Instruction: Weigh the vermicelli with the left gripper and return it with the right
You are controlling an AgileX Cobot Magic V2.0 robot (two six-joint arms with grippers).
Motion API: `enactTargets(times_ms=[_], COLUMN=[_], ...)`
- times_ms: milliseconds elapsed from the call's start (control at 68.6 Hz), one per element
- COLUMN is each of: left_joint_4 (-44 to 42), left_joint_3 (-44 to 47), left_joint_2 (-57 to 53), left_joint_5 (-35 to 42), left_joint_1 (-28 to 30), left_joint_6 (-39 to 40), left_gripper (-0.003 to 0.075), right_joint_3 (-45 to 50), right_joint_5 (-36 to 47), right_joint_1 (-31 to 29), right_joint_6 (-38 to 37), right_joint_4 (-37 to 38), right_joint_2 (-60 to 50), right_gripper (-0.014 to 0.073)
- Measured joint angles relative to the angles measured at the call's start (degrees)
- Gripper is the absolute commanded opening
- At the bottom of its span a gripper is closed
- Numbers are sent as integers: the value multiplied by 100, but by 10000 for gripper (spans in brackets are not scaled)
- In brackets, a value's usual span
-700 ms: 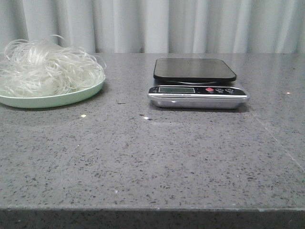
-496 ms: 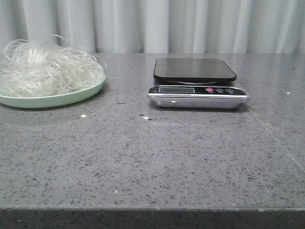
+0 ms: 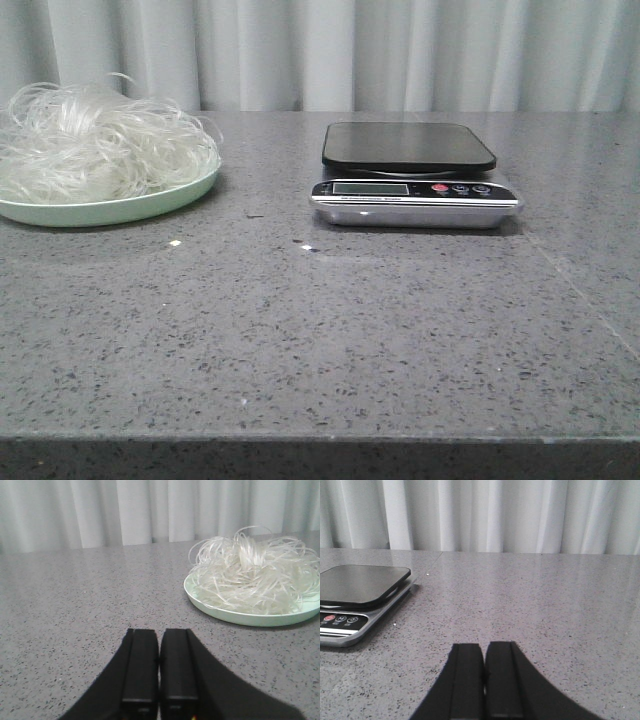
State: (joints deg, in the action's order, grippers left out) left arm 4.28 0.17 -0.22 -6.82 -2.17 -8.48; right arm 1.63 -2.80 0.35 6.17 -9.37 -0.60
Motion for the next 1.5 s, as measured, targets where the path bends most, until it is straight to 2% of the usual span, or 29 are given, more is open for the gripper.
enactTargets(times_ms=[423,510,685,758,962,1152,1254,1356,1399,1501], left_joint_4=[0,10,164,268,312,312,312,384,425,566], left_joint_3=[0,0,-48,-303,-2170,-4054,-4779,-5338,-5512,-5871], left_joint_2=[0,0,0,0,712,2176,2931,3658,3915,4487], left_joint_5=[269,682,2236,2324,1577,130,-681,-1302,-1452,-1794], left_joint_1=[0,0,0,0,0,0,0,0,0,0], left_joint_6=[0,0,0,0,0,0,0,0,0,0], left_gripper=[137,137,137,137,137,161,249,395,456,542], right_joint_3=[0,0,0,0,0,0,0,0,0,0], right_joint_5=[0,0,0,0,0,0,0,0,0,0], right_joint_1=[0,0,0,0,0,0,0,0,0,0], right_joint_6=[0,0,0,0,0,0,0,0,0,0], right_joint_4=[0,0,0,0,0,0,0,0,0,0], right_joint_2=[0,0,0,0,0,0,0,0,0,0], right_gripper=[151,151,151,151,151,151,151,151,151,151])
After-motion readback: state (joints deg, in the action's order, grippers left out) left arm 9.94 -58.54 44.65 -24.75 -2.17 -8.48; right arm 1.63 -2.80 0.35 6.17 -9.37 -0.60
